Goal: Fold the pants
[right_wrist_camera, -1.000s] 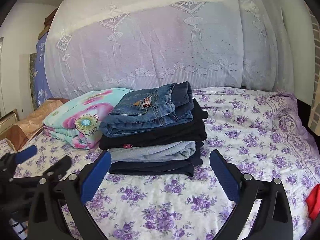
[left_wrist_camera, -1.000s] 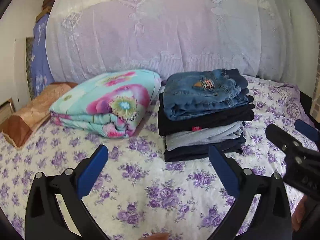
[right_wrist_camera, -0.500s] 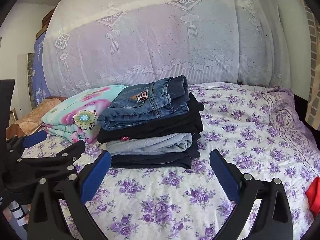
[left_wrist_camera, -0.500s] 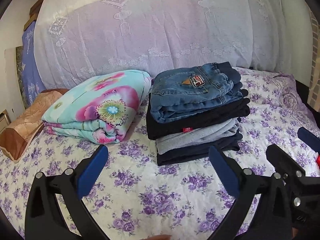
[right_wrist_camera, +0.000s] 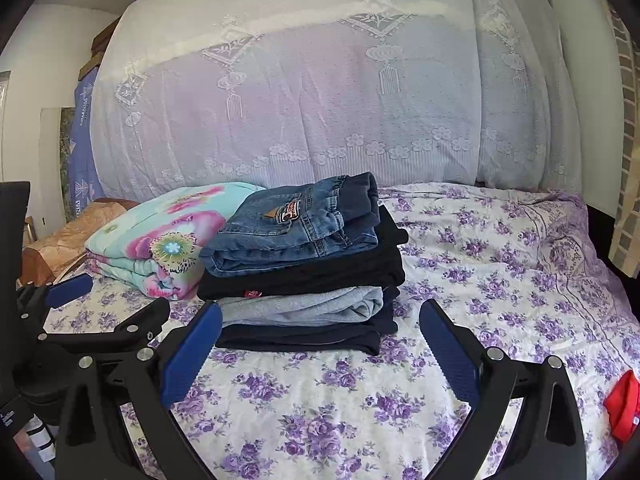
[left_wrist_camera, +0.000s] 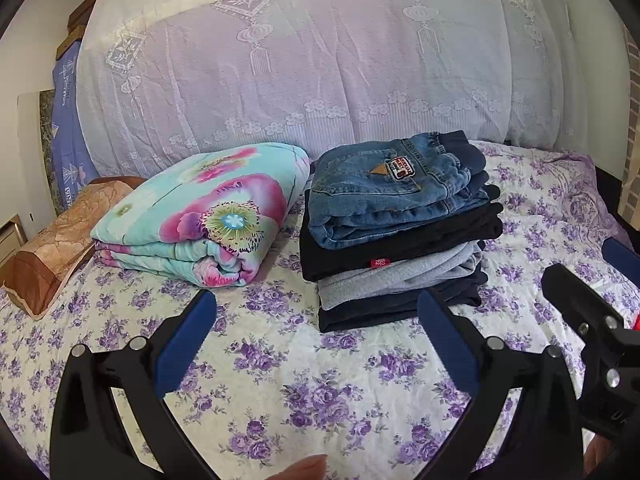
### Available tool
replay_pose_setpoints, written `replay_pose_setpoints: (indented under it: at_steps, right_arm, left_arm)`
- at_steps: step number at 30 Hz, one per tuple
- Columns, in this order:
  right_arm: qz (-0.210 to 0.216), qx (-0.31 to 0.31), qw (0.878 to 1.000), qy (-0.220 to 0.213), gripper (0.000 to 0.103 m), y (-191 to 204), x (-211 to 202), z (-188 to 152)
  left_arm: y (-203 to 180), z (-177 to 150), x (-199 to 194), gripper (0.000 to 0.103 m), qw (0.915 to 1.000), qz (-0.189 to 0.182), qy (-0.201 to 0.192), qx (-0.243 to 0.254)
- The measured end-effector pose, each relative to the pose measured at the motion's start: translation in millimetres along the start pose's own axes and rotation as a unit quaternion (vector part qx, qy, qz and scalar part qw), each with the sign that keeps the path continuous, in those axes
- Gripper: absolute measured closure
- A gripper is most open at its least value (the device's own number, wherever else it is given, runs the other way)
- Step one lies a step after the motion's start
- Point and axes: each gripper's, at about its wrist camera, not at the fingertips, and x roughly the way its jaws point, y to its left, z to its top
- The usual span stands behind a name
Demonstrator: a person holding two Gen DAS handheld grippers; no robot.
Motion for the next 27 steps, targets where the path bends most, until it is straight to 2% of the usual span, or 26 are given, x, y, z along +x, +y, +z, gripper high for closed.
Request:
replay_pose_setpoints:
  at_steps: [14,27]
  right_arm:
    - [0.000,-0.004,1.000,0.003,0.004,0.7,1.7,-1.3]
    - [0.002,-0.008,1.000,0.005,0.004,2.9,2.4,-1.9]
  left_arm:
    - [12.2,3.4,-3.9,0.004,0.9998,0.003,-0.003,-0.022]
    - [9.6,2.0,-9.1,0.004,0.9997,0.003,-0.015,-0.020]
